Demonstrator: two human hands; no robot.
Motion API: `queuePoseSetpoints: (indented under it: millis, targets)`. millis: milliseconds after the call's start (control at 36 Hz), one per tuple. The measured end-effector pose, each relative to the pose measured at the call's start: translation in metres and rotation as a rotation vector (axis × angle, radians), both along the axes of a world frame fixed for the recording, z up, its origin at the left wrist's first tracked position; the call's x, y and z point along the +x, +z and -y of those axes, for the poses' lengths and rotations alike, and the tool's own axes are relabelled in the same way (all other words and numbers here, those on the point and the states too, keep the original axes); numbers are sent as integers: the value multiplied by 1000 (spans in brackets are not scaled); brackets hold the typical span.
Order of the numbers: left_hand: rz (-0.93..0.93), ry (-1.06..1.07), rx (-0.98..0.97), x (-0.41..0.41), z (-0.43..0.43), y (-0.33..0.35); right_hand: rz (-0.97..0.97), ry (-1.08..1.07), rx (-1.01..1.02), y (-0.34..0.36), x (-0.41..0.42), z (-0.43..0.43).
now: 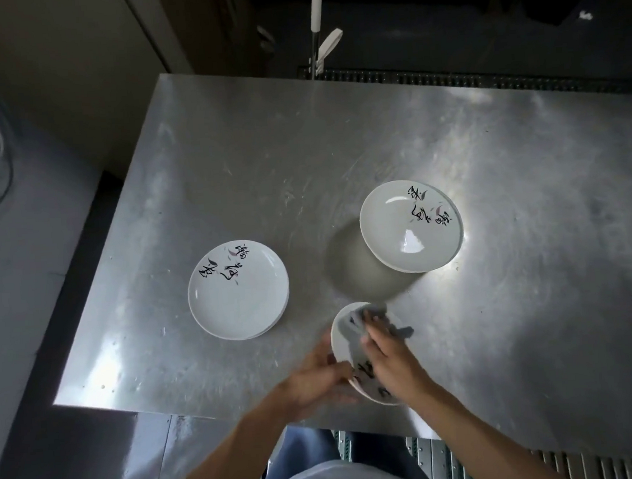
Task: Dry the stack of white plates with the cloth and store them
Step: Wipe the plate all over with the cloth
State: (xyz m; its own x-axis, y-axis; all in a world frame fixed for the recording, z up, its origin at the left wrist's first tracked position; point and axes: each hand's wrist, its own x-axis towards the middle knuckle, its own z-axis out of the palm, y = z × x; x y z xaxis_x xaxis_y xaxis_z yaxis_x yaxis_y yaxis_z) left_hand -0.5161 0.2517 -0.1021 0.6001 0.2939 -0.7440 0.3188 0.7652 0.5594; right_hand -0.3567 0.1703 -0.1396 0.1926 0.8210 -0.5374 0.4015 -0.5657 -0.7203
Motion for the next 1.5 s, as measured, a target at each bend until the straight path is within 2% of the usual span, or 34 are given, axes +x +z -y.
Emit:
queuePoseSetpoints:
  millis: [83,167,278,361,472,528,639,694,778,861,944,1056,1083,1194,1306,1417,1500]
  targets:
    - [-5,33,-7,2,-6,4,-9,104,69,-2,-3,0]
    - [-121,66,51,1,-9,-3,72,-14,8,-4,7,0]
    - [-176,-2,153,4,-9,0,86,258,116,-10,0,8]
    - [-176,-20,144,3,-10,5,175,172,89,-13,11,10]
    - [-237,-63,187,2,-11,8,188,473,214,-10,0,15]
    - [-257,-39,176,1,-10,8,218,530,219,-13,5,15]
    - [-278,207,82,4,-10,5,472,393,88,-13,14,-1]
    - [-264,330,32,8,-5,4,522,271,0,-9,11,-12]
    - [-137,344,-47,7,5,2,341,113,-92,-3,5,-19]
    - [-101,194,-111,3,5,6,110,42,-2,5,-5,-12]
    - [-131,190,-164,-1,2,4,-57,77,57,7,-10,-7]
    - [-236,252,-164,-6,1,-3,38,-37,1,6,-1,-12]
    - [-243,244,-155,-6,1,-5,46,-13,1,6,-2,-12]
    - [-181,125,-58,-12,3,-5,27,327,101,-1,-17,-8]
    - [-129,175,-20,-15,6,-8,236,180,0,-8,-5,-14]
    - [-100,157,56,-15,1,-6,60,417,164,-3,-22,-6]
    - [-109,182,31,-17,-1,-6,160,472,180,-8,-7,-9]
